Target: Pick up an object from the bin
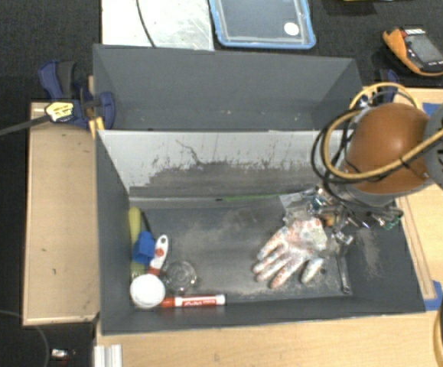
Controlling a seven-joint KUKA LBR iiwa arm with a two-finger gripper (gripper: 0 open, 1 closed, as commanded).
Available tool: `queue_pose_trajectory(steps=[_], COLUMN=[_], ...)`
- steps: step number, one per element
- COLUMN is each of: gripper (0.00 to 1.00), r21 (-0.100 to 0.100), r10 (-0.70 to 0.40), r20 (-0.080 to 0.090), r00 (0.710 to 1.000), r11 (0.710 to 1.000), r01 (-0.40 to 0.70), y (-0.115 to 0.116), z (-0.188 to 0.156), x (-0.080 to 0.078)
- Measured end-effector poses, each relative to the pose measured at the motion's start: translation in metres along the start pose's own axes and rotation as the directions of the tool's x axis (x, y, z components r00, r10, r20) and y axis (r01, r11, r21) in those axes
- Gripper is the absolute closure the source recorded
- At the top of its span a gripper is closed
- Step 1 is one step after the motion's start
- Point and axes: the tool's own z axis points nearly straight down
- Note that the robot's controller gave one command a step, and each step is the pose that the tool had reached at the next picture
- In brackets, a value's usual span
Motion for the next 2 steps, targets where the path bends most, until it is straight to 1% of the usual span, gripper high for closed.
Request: queue_pose_trajectory(steps=[1,2], gripper=[0.00,1.00], r21=[0.007,0.004], r10=[-0.300,-0.458], r20=[0.001,0.000], r00=[0.954,0.889], r11=[0.954,0.889], r01=[0.300,0.458], y=[0.018,0.026], z=[0.021,0.036], x=[-0.015,-0.020])
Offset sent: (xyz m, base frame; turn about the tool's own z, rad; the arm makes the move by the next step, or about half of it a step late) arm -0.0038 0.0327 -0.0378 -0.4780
